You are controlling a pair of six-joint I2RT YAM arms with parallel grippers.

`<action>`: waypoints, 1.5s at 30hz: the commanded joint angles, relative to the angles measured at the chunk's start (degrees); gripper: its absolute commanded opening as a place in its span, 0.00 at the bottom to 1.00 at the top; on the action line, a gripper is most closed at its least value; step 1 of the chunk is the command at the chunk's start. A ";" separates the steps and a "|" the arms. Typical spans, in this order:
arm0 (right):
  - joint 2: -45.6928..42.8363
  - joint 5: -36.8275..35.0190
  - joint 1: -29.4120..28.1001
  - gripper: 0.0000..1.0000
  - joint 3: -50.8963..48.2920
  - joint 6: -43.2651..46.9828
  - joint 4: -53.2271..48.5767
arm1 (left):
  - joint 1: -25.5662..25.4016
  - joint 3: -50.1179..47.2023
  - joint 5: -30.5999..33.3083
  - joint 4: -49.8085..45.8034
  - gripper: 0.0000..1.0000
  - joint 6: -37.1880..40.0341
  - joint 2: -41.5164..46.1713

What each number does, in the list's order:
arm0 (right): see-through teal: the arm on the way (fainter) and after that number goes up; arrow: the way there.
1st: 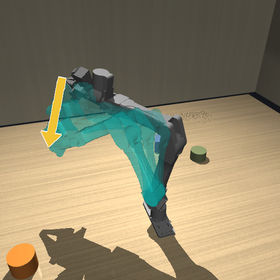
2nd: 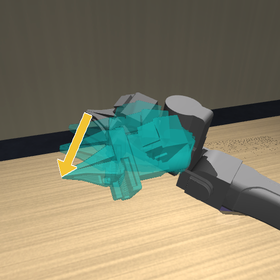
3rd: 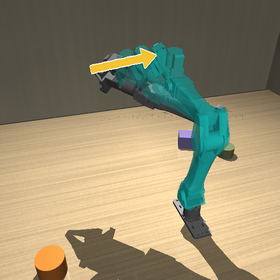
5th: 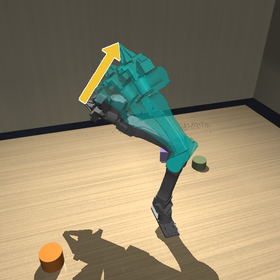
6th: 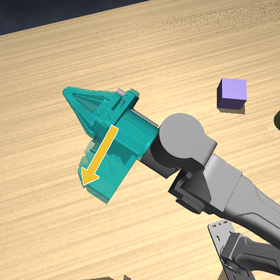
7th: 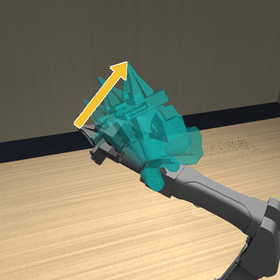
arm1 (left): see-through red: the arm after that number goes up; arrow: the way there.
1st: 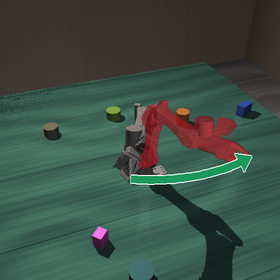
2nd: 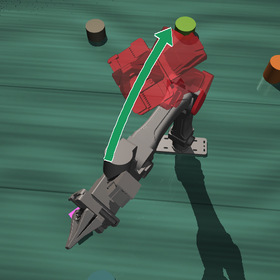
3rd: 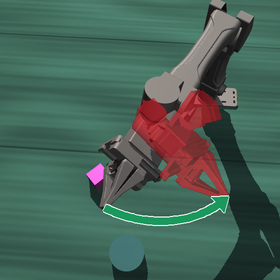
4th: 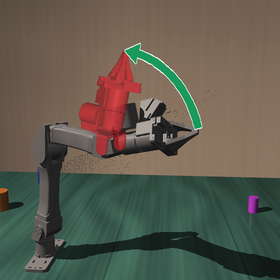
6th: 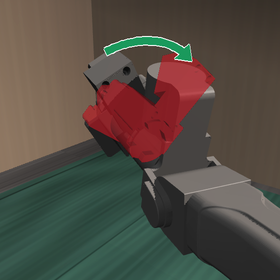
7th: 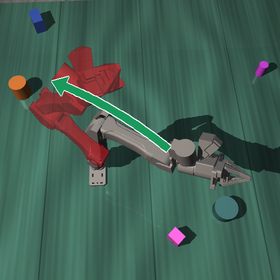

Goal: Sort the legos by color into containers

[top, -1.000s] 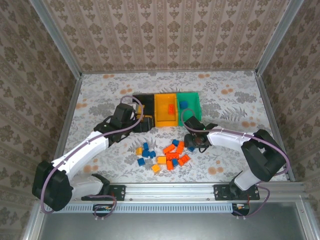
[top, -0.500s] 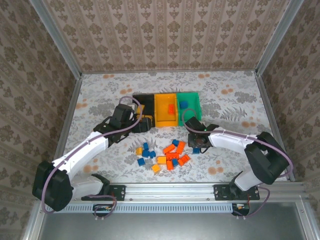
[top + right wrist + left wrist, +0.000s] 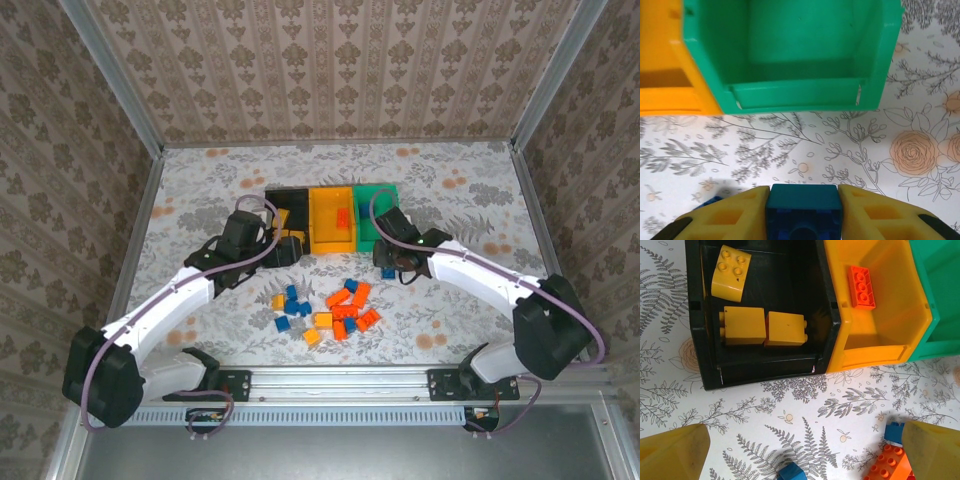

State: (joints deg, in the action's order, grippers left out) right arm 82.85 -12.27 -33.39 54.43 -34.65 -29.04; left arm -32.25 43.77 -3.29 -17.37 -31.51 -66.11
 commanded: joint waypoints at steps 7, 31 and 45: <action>-2.15 1.17 0.34 0.35 -4.46 -0.67 -1.91 | 0.43 -1.51 -0.85 0.01 1.00 -0.49 1.60; 25.80 -6.92 7.13 0.37 29.83 8.34 2.52 | 1.47 -3.06 0.10 -3.00 1.00 -1.35 9.18; 17.30 -0.76 6.35 0.73 23.35 4.72 7.47 | 2.99 -1.39 -2.85 -10.68 0.94 0.83 6.96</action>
State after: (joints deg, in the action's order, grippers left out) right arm 105.62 -14.96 -26.22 81.67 -27.77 -23.05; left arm -29.52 41.25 -4.34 -23.64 -32.25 -57.08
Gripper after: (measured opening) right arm 0.730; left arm 0.959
